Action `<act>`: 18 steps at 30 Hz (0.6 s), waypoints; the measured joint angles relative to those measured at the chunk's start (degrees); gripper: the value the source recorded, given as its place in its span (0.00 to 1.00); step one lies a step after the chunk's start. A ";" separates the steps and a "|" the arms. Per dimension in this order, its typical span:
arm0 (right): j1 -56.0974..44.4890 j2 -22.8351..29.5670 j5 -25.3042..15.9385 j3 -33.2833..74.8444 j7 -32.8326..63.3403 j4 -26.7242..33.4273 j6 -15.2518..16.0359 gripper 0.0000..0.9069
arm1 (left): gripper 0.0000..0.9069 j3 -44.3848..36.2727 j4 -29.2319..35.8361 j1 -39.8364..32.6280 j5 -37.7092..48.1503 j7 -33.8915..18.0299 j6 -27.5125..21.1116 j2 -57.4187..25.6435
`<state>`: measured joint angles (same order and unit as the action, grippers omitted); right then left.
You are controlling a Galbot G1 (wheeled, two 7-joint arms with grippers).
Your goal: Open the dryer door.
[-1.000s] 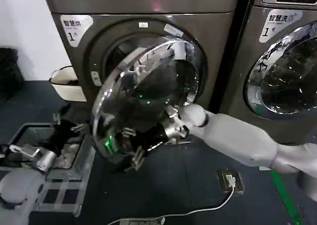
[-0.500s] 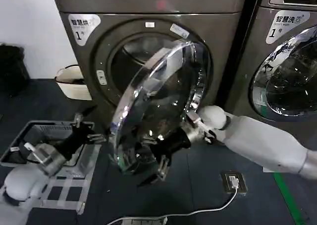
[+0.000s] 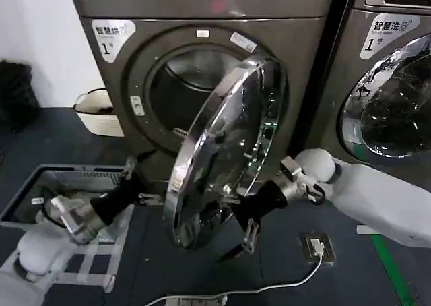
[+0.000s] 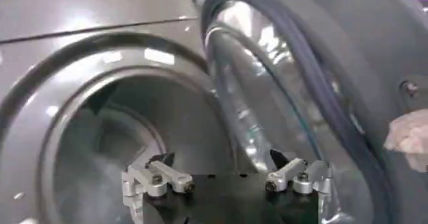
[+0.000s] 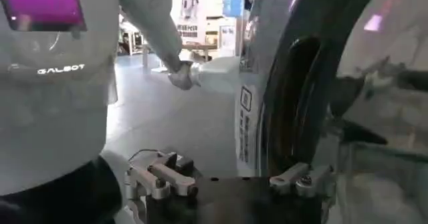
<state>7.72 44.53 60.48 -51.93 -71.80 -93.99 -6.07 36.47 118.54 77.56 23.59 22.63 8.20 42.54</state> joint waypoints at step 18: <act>-1.95 -6.70 -1.76 0.21 -3.58 -5.58 -1.43 1.00 | 1.00 -5.08 6.59 -0.30 -3.36 1.25 0.82 -1.70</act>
<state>5.77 37.83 58.71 -51.72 -75.39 -99.56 -7.49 31.39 125.13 77.26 20.23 23.89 9.01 40.84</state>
